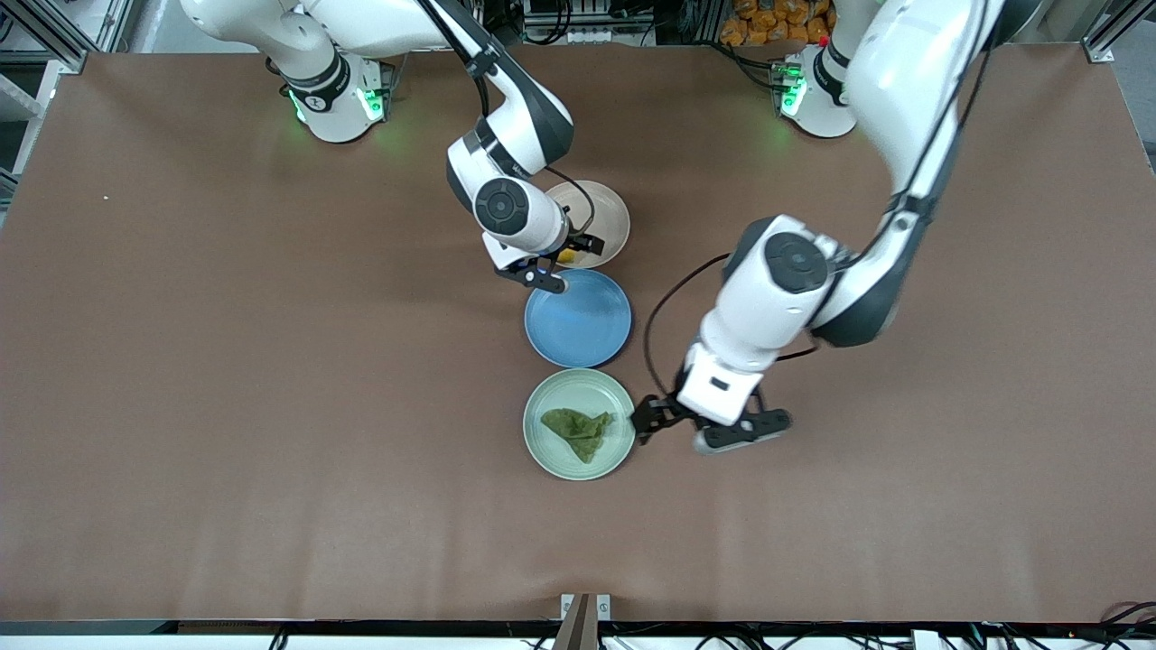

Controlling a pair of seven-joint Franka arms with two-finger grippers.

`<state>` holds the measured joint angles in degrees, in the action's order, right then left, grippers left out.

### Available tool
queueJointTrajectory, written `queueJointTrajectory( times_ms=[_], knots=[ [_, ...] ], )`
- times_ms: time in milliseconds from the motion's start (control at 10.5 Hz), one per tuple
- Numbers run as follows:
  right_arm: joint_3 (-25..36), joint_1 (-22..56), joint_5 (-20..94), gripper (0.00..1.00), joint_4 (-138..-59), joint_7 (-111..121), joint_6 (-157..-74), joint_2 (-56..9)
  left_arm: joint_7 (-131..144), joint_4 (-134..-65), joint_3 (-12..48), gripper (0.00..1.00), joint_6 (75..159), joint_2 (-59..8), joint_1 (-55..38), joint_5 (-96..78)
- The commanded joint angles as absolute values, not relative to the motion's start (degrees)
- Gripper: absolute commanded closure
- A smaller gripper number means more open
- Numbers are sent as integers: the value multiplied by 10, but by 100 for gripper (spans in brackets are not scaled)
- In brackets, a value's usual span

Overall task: Place lemon and lettuce in plates
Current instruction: 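Open both grippers, releasing the lemon and the lettuce onto the plates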

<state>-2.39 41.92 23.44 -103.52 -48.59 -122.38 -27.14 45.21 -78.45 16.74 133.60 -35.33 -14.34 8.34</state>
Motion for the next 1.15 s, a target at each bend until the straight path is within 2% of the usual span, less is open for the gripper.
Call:
queueJointTrajectory(
  times_ms=[0,478,574,670,957,1052],
  knots=[
    [23,398,144,0,-1026,-411,-1151,-228,372,-807,170,0,1229,-283,-104,89],
    [42,245,127,0,-945,-201,-1015,-195,216,-807,171,0,1030,-187,-33,52],
    [43,223,82,0,-936,-164,-1004,-181,194,-807,171,0,1004,-171,-22,52],
    [43,215,25,0,-935,-146,-997,-160,188,-807,171,0,976,-153,-17,52],
    [50,173,9,0,-913,-135,-952,-95,159,-809,171,0,907,-114,7,50],
    [51,167,8,0,-882,-121,-920,-91,157,-810,171,0,891,-100,15,50]
  ],
)
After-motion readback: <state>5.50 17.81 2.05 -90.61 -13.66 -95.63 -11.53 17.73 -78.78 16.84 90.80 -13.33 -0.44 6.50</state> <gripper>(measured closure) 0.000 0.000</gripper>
